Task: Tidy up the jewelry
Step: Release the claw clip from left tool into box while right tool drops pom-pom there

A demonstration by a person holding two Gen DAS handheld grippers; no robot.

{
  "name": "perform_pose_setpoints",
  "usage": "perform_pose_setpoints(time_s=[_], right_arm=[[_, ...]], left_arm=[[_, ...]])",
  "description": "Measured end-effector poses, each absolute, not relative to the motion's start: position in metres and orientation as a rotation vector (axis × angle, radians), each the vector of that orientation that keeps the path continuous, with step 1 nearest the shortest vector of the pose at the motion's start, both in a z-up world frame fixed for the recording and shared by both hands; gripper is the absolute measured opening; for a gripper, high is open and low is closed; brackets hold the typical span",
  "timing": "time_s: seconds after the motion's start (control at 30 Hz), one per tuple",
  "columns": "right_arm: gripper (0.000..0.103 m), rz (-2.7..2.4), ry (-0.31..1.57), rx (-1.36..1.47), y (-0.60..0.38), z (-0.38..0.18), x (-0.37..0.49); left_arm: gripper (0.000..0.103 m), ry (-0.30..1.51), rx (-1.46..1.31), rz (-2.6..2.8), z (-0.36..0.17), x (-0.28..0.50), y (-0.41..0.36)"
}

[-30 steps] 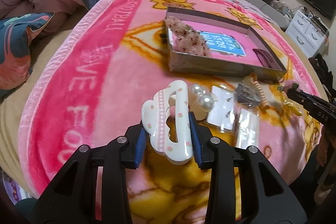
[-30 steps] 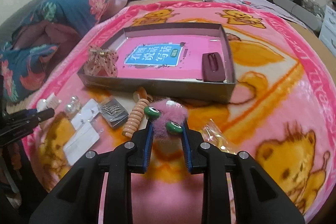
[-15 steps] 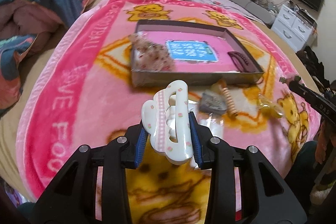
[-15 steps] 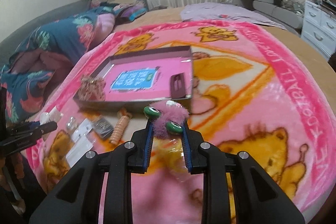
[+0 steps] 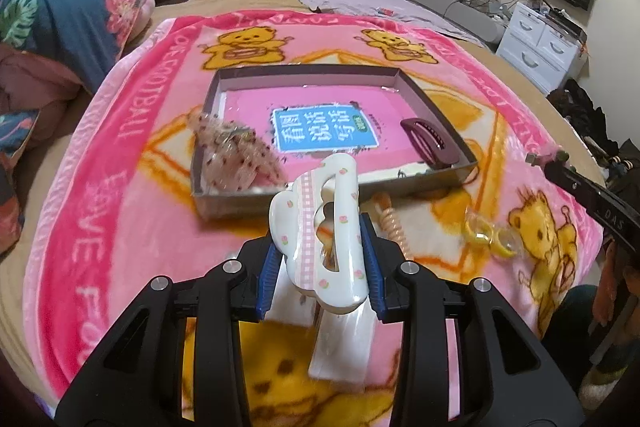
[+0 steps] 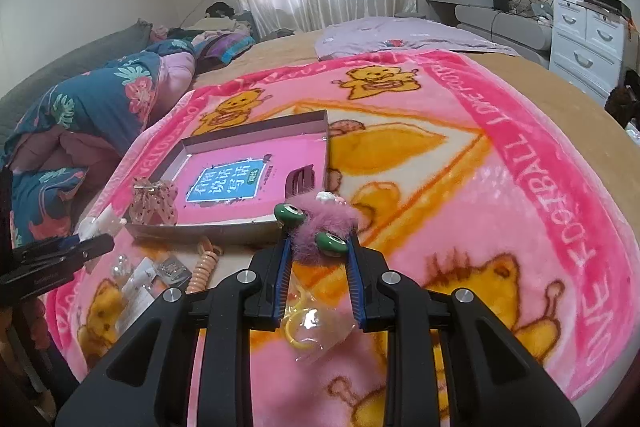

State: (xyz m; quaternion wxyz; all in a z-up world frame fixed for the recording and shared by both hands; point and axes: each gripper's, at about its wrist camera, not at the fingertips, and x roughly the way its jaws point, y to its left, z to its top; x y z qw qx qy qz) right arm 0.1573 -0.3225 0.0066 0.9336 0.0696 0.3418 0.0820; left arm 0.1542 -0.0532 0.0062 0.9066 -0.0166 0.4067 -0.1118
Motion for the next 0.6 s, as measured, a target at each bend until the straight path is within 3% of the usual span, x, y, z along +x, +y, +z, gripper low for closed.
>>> perform_pose_setpoints(time_s=[0.6], right_arm=[[0.024, 0.202, 0.69, 0.07, -0.294, 0.017, 0.189]], left_arm=[[0.028, 0.848, -0.034, -0.232, 0.009, 0.213, -0.05]])
